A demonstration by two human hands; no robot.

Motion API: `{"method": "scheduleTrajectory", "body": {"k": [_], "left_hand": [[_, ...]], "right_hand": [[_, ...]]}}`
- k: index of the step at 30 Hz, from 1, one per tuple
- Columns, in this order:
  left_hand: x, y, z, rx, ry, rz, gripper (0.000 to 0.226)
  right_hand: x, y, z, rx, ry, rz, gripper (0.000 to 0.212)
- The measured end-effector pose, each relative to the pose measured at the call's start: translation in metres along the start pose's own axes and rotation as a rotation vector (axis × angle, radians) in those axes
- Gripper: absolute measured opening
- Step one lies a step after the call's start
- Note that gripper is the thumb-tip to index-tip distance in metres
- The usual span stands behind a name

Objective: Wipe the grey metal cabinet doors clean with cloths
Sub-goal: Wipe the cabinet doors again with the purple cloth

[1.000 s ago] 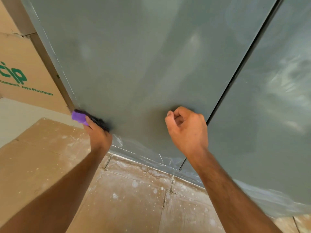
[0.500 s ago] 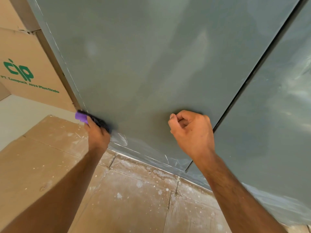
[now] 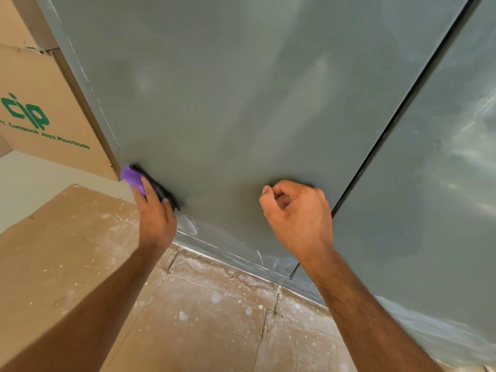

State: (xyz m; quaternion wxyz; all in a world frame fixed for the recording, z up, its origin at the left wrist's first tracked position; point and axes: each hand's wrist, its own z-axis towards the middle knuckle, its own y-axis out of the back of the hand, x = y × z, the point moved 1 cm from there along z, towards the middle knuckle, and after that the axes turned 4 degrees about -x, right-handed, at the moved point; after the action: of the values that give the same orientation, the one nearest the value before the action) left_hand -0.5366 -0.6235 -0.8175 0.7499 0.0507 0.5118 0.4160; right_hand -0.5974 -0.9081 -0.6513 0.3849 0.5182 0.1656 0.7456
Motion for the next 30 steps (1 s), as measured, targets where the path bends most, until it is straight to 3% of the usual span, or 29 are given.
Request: {"method": "scheduleTrajectory", "body": {"k": [4,7,10,12,14,16,18,20,22,27,28,30], "left_hand": [[-0.06,0.043,0.072,-0.23,-0.1,-0.065,0.066],[-0.055,0.034,0.076,-0.276,-0.099,-0.081,0.066],[0.007,-0.009,0.02,-0.177,0.141,-0.148,0.062],[0.051,-0.035,-0.018,0.028,0.392,-0.319,0.069],[0.075,-0.048,-0.032,0.174,0.499,-0.41,0.081],[0.064,-0.041,-0.024,0.121,0.433,-0.362,0.081],[0.036,-0.024,-0.007,-0.036,0.244,-0.308,0.071],[0.026,-0.025,0.003,-0.151,0.192,-0.278,0.063],[0.026,-0.042,-0.008,-0.207,0.369,-0.335,0.062],[0.012,-0.069,-0.052,-0.044,0.88,-0.843,0.066],[0.011,-0.062,-0.038,-0.072,0.921,-0.875,0.072],[0.022,-0.046,-0.004,-0.163,0.803,-0.8,0.081]], "right_hand": [[0.002,-0.003,-0.001,-0.03,-0.03,-0.009,0.04],[0.002,-0.006,-0.001,-0.035,-0.053,0.004,0.043],[-0.002,-0.005,-0.001,-0.017,-0.034,0.002,0.04],[-0.003,-0.005,-0.002,-0.007,-0.005,-0.026,0.037],[-0.004,-0.005,-0.002,-0.001,0.011,-0.081,0.036],[-0.004,-0.004,-0.002,0.004,0.012,-0.11,0.037],[-0.003,-0.004,-0.003,-0.001,0.015,-0.108,0.037],[-0.004,-0.005,-0.003,-0.013,0.023,-0.108,0.037],[-0.005,-0.006,-0.002,-0.008,0.023,-0.106,0.037],[-0.001,-0.002,-0.002,0.034,0.023,-0.129,0.037],[-0.001,-0.003,-0.002,0.031,0.027,-0.136,0.037],[-0.001,-0.004,-0.003,0.012,0.031,-0.145,0.037]]}}
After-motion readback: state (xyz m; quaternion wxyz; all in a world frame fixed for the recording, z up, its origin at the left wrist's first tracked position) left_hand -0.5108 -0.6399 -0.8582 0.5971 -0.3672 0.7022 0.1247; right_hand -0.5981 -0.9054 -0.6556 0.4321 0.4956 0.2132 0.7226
